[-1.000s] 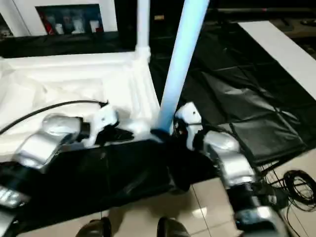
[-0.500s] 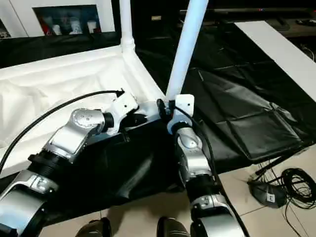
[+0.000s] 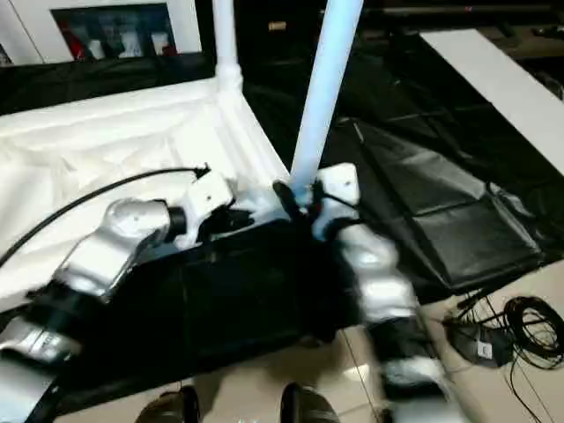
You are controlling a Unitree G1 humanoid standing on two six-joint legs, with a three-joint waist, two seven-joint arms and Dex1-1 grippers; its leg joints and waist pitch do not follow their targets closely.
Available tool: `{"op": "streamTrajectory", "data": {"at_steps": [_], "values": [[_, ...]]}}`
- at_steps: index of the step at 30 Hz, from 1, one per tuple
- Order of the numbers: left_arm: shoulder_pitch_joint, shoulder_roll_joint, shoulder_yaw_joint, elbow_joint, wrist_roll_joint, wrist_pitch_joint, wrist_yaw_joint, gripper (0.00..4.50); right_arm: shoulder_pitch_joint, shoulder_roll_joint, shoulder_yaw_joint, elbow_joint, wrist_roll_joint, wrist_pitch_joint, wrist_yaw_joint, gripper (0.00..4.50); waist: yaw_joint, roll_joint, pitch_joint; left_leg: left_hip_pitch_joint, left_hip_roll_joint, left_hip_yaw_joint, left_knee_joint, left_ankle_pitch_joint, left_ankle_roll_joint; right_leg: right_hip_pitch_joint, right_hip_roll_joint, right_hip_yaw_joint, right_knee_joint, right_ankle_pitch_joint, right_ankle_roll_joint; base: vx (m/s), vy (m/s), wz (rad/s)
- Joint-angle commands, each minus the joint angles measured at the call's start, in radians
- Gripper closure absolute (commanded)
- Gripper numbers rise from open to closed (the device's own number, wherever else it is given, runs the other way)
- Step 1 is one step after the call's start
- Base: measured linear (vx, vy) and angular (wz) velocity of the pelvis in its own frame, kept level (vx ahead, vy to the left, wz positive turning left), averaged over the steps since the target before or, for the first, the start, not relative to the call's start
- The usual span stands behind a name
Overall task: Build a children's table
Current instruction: Rotate leg to tighten
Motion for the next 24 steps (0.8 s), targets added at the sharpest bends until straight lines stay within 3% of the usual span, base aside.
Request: {"op": "streamTrajectory", "data": {"at_steps": [1, 4, 6, 14, 23, 24], "values": [[0.040, 0.024, -0.015, 0.007, -0.004, -0.001, -0.044, 4.50, 0.033, -0.042, 0.004, -0.031, 0.010, 0.049, 0.077, 0.54, 0.002, -0.002, -0.068, 0.014, 0.019, -0.007, -0.048, -0.122, 0.109, 0.068, -0.059, 0.047, -0.060, -0.029, -0.227, 0.000, 0.000, 0.00], [0.065, 0.055, -0.025, -0.033, -0.040, -0.044, -0.132, 4.50, 0.072, -0.133, 0.053, -0.071, 0.022, 0.041, 0.247, 0.54, 0.005, -0.002, -0.065, 0.015, 0.021, -0.008, -0.048, -0.155, 0.097, 0.066, -0.064, 0.048, -0.068, -0.106, -0.226, 0.000, 0.000, 0.00], [0.098, 0.104, -0.055, -0.106, -0.090, -0.038, -0.263, 4.50, 0.095, -0.196, 0.088, -0.116, 0.048, 0.059, 0.368, 0.54, 0.005, -0.004, -0.064, 0.017, 0.025, -0.010, -0.051, -0.172, 0.095, 0.064, -0.066, 0.047, -0.071, -0.151, -0.221, 0.000, 0.000, 0.00], [0.109, 0.110, -0.075, -0.136, -0.101, -0.033, -0.295, 4.50, 0.071, -0.209, 0.117, -0.124, 0.043, 0.096, 0.411, 0.54, 0.004, -0.001, -0.067, 0.023, 0.027, -0.007, -0.049, -0.147, 0.095, 0.058, -0.064, 0.048, -0.066, -0.128, -0.242, 0.000, 0.000, 0.00], [0.102, 0.119, -0.067, -0.124, -0.097, -0.040, -0.308, 4.50, 0.054, -0.200, 0.127, -0.108, 0.057, 0.109, 0.471, 0.54, 0.013, -0.005, -0.071, 0.019, 0.024, -0.007, -0.046, -0.122, 0.102, 0.064, -0.065, 0.047, -0.060, -0.096, -0.243, 0.000, 0.000, 0.00], [0.101, 0.121, -0.066, -0.125, -0.096, -0.039, -0.308, 4.50, 0.051, -0.202, 0.134, -0.103, 0.050, 0.106, 0.480, 0.70, 0.013, -0.005, -0.071, 0.019, 0.024, -0.007, -0.045, -0.121, 0.103, 0.064, -0.065, 0.047, -0.060, -0.095, -0.244, 0.000, 0.000, 0.00]]}}
